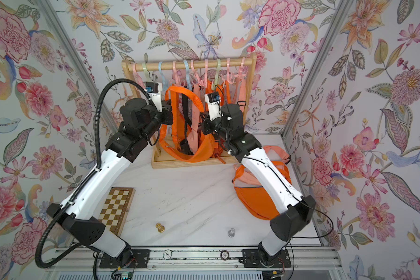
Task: Take the bag off the hook
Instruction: Pick up the bag from the hook.
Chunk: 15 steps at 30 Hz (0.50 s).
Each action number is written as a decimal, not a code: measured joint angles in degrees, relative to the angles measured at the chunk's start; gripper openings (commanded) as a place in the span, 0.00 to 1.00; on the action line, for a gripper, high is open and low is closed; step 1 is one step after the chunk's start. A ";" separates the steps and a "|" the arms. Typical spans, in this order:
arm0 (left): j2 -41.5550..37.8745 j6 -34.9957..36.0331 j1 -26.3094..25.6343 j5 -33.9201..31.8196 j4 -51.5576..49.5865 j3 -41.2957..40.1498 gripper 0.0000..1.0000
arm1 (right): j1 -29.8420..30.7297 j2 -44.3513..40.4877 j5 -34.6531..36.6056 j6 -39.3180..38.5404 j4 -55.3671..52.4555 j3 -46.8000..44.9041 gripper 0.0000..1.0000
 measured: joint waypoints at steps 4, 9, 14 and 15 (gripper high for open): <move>-8.02 -1.22 -4.20 -2.64 2.08 -6.05 0.02 | 1.84 -11.15 2.60 0.76 -0.39 -7.28 0.10; -13.05 -3.93 -8.83 -4.72 4.35 -12.61 0.02 | 2.71 -20.65 6.78 1.90 -3.67 -13.60 0.10; -11.04 -5.86 -13.79 -4.94 4.83 -14.62 0.02 | -3.30 -27.02 9.66 4.15 -9.42 -18.12 0.09; -10.03 -6.21 -14.91 -4.87 4.83 -14.34 0.02 | -5.84 -28.11 9.84 4.83 -10.88 -18.38 0.09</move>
